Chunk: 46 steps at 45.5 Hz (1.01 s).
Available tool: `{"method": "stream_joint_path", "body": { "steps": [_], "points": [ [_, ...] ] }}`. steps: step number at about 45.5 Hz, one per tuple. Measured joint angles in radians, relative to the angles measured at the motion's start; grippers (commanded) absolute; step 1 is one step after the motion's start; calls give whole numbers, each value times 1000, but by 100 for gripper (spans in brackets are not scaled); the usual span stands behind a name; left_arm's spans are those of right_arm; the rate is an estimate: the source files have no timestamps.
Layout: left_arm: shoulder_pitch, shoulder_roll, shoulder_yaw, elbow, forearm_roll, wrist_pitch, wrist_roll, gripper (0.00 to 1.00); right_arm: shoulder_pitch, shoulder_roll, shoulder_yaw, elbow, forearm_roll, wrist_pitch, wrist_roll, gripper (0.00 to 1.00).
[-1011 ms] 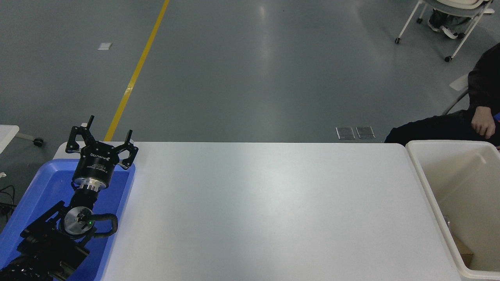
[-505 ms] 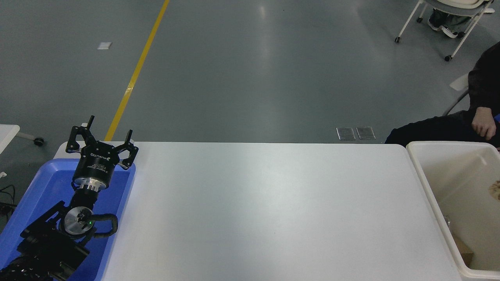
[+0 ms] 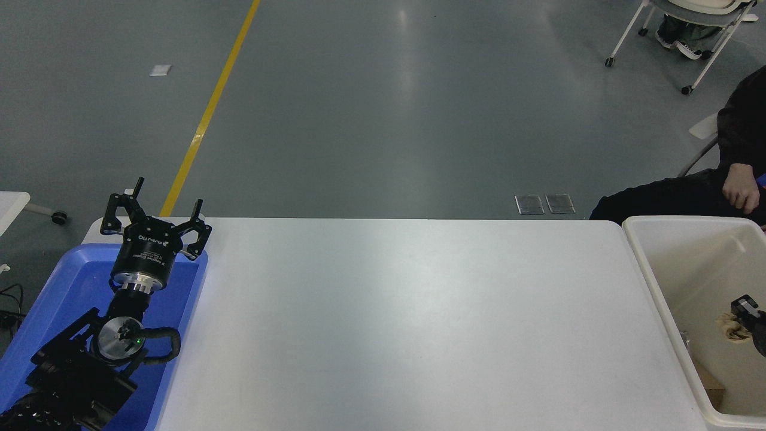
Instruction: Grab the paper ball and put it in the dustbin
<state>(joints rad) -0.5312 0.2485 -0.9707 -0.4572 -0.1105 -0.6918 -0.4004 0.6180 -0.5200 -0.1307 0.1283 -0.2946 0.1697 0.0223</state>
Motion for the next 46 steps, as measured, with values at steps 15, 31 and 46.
{"method": "stream_joint_path", "body": {
  "steps": [15,31,46],
  "points": [
    [0,0,0,0,0,1,0,100,29,-15,-6,27,-11,5,-1,100],
    [-1,0,2,-1,0,0,0,100,353,-247,-186,464,-209,72,-2,100],
    [-1,0,3,0,0,-1,1,100,1016,-304,-638,976,-264,312,-2,100]
  ]
}}
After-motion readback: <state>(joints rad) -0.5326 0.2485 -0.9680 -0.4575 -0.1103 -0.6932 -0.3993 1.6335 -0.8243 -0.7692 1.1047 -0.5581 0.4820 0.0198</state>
